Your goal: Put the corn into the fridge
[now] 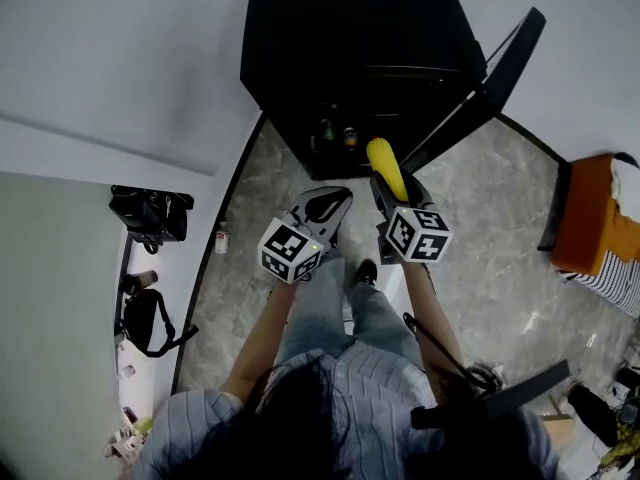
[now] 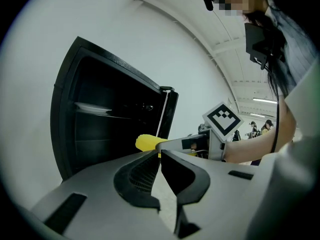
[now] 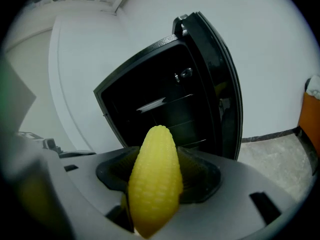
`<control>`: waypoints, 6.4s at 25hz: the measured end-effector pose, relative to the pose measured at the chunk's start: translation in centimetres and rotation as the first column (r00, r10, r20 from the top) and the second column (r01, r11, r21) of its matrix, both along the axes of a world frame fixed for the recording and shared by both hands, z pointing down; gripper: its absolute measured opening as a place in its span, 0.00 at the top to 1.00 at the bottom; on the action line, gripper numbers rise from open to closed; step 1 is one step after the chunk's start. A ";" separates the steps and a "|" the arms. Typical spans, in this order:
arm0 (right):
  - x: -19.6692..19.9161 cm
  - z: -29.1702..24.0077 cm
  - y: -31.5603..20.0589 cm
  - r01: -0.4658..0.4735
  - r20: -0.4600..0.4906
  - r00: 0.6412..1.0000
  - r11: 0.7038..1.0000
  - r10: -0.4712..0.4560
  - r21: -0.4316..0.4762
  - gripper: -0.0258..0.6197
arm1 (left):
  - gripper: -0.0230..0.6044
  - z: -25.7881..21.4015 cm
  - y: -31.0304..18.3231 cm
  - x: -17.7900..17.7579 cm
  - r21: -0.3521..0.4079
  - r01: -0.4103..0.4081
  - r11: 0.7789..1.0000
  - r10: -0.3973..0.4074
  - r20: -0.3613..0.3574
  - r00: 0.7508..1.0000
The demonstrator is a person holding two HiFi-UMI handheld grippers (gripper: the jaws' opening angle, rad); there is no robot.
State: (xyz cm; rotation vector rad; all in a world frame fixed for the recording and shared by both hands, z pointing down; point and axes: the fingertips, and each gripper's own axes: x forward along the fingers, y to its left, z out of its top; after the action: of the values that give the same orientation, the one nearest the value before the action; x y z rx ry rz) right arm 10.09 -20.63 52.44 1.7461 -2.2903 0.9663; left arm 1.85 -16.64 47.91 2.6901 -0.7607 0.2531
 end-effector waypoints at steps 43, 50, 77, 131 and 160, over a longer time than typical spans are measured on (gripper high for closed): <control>1.7 14.0 -20.5 -0.081 -0.201 0.977 0.994 0.066 -0.068 0.58 | 0.95 8.2 -6.6 -1.7 -0.036 -0.045 0.998 0.046 0.013 0.999; 1.6 14.4 -22.5 -0.065 -0.309 0.950 0.995 0.039 -0.072 0.58 | 0.95 8.8 -6.4 -2.9 -0.057 -0.035 0.998 0.037 0.028 0.999; 3.1 11.3 -18.1 -0.051 -0.291 0.953 0.993 0.080 0.106 0.57 | 0.95 10.0 -6.1 -2.1 -0.098 -0.041 0.994 0.044 0.026 0.999; -2.9 11.3 -13.1 0.192 -0.214 0.959 0.981 -0.188 -0.001 0.90 | 0.95 11.2 -3.3 -2.9 -0.192 0.088 0.977 -0.086 0.022 0.996; 0.1 -8.1 9.0 0.353 -0.192 0.928 0.918 -0.319 0.182 0.90 | 0.95 -3.8 9.3 -1.5 -0.039 0.132 0.991 -0.133 -0.042 0.990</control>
State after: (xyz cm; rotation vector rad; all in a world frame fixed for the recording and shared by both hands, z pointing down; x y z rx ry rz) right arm 10.23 -11.59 44.30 1.3610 -2.5478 0.5148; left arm 0.32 -7.29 44.08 2.5892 -0.9079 0.1716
